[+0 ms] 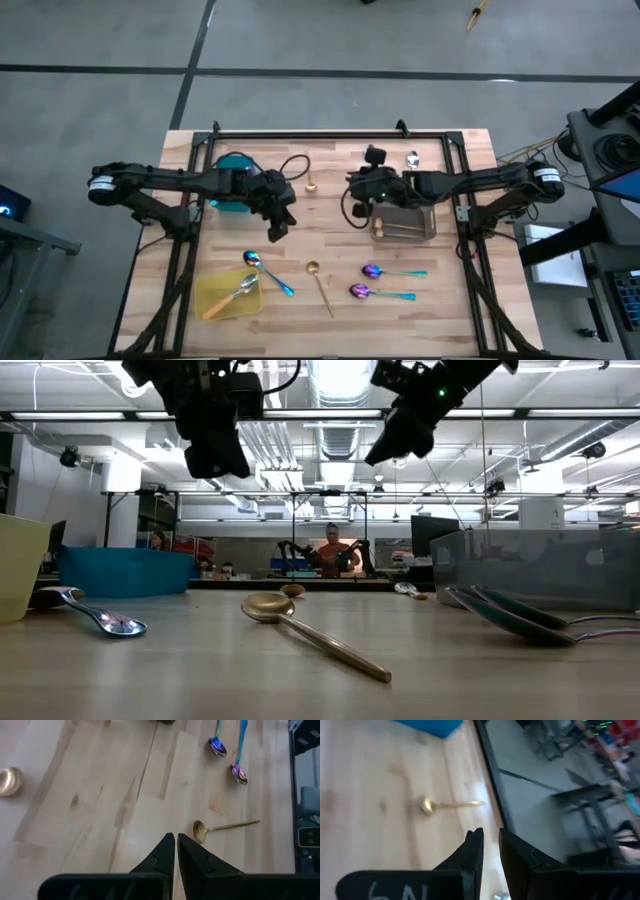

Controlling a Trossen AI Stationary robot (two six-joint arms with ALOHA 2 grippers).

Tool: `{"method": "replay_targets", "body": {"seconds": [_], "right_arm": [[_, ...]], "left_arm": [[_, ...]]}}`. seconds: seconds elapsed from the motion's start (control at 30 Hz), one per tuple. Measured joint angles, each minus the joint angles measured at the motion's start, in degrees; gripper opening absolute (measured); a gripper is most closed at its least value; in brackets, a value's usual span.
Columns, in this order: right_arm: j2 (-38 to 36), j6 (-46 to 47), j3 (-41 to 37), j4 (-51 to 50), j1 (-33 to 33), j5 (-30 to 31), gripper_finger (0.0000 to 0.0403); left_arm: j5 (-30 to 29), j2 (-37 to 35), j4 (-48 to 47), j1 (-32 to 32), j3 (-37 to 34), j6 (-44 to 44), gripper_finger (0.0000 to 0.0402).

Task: Sort silverware by color (type)
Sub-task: Put the blue spoon into the blue bin

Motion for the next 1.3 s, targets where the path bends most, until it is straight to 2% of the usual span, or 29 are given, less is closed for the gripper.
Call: {"method": "replay_targets", "body": {"seconds": [0.17,0.27,0.37,0.57,0.67,0.8,0.97,1.17,1.3], "right_arm": [[-0.5,6.1,3.4,-7.0,1.4,-8.5,0.0052],[-0.4,11.8,7.6,-14.9,2.8,-14.4,0.0052],[-0.4,18.1,10.8,-20.8,4.2,-22.5,0.0052],[-0.3,30.1,12.0,-25.0,7.0,-40.6,0.0052],[-0.2,35.2,11.7,-27.8,8.9,-46.3,0.0052],[-0.1,42.0,10.9,-33.5,12.2,-47.1,0.0052],[-0.1,45.1,8.4,-37.2,17.8,-46.3,0.0052],[-0.1,48.3,2.7,-36.9,24.4,-41.3,0.0052],[-0.1,50.6,-1.8,-36.0,28.0,-34.7,0.0052]], "left_arm": [[-6.4,0.0,4.9,-0.1,0.0,1.3,0.0004],[-7.3,0.0,7.8,0.0,0.0,5.6,0.0004],[-7.5,0.0,9.2,-0.1,0.0,8.9,0.0004],[-10.2,0.0,9.9,0.0,0.0,13.0,0.0004],[-10.3,0.0,10.4,0.0,0.0,13.4,0.0004],[-10.3,0.0,10.6,-0.5,0.0,13.0,0.0004],[-10.2,0.0,10.8,-2.7,0.0,12.8,0.0004],[-10.2,0.0,14.1,-6.1,0.0,11.2,0.0004],[-10.2,0.0,17.9,-8.3,0.0,9.9,0.0004]]}}
